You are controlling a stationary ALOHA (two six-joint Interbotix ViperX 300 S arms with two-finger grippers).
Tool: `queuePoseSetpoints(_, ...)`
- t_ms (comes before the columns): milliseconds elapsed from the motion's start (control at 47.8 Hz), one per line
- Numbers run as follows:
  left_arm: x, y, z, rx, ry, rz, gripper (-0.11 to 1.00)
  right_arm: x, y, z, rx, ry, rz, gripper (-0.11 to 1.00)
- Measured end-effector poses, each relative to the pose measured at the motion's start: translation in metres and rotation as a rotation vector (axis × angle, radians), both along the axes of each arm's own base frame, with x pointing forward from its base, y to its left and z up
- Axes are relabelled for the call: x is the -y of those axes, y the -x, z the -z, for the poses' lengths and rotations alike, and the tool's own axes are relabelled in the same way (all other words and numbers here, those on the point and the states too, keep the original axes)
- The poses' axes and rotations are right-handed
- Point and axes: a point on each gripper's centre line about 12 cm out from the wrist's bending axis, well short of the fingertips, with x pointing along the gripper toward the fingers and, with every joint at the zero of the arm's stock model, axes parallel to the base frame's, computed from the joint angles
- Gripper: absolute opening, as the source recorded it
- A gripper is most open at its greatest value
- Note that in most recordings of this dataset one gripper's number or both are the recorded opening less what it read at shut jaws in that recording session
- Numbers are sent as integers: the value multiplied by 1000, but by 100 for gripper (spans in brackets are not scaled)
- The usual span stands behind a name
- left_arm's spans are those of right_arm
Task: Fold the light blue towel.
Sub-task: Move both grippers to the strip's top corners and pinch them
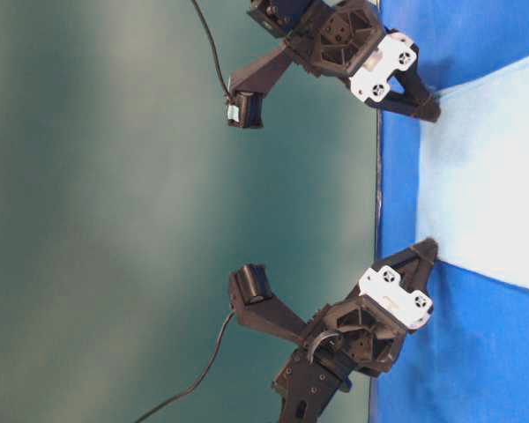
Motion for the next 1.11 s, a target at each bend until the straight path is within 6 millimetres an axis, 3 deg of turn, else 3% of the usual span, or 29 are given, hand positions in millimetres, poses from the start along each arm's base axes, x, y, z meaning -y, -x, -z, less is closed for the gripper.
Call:
queuePoseSetpoints(84,2,-1,0,-15,-22,23,16,0,0,1,-6,7,-12,5)
queuePoseSetpoints(167,5,-2,0,-26,-36,44,4,0,-1,1,-7,12,-18,4)
queuePoseSetpoints(481,7,-1,2,-54,-37,56,3,0,0,1,-19,11,-18,4)
queuePoseSetpoints(628,8,-1,-14,-62,-64,79,3,1,2,-5,-30,17,-13,4)
queuePoseSetpoints(774,8,-1,-34,-38,-87,83,3,2,1,-25,-5,43,-8,4)
queuePoseSetpoints(1109,8,0,-37,-39,-90,86,3,2,0,-35,20,47,1,4)
